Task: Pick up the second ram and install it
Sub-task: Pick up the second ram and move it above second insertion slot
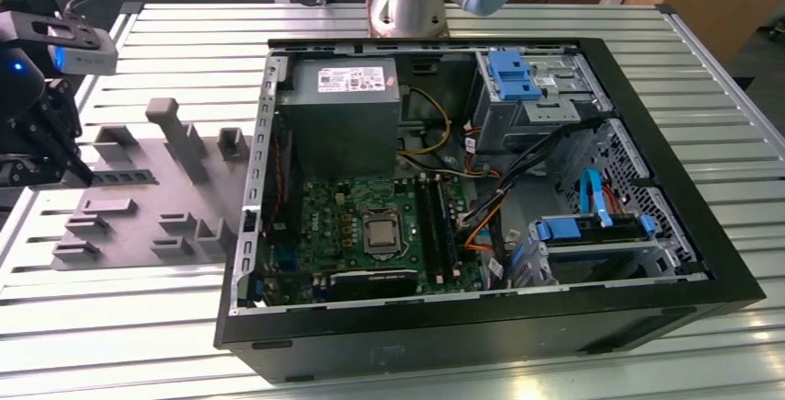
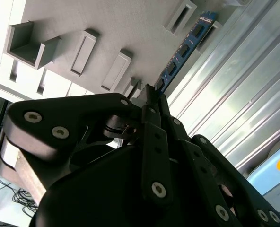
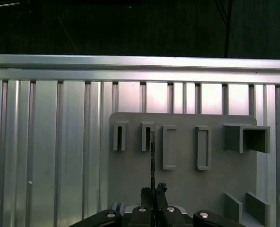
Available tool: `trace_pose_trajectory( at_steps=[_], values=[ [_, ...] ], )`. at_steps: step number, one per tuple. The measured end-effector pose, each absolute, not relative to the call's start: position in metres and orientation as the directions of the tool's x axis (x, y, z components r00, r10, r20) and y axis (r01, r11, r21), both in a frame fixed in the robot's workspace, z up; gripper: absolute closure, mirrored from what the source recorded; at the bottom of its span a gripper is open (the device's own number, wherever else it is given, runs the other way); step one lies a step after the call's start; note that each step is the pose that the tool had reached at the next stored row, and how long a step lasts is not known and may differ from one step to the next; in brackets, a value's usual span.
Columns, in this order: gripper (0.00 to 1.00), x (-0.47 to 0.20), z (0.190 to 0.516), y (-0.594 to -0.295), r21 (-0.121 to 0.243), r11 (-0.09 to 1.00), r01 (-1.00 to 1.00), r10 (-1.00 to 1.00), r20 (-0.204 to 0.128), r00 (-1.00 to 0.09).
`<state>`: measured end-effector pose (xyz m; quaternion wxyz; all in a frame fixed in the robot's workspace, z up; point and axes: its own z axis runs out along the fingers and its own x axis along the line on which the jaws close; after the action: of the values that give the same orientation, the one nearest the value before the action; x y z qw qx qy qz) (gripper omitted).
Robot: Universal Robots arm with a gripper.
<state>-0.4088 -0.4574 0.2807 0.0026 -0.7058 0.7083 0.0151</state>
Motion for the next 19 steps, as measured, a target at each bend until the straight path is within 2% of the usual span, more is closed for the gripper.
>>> trace_pose_trajectory(
  at_steps=[19],
  values=[
    [0.86,-0.4086,0.2864,-0.4574,0.018,0.003,-1.0,-1.0,-0.025,-0.004]
  ],
)
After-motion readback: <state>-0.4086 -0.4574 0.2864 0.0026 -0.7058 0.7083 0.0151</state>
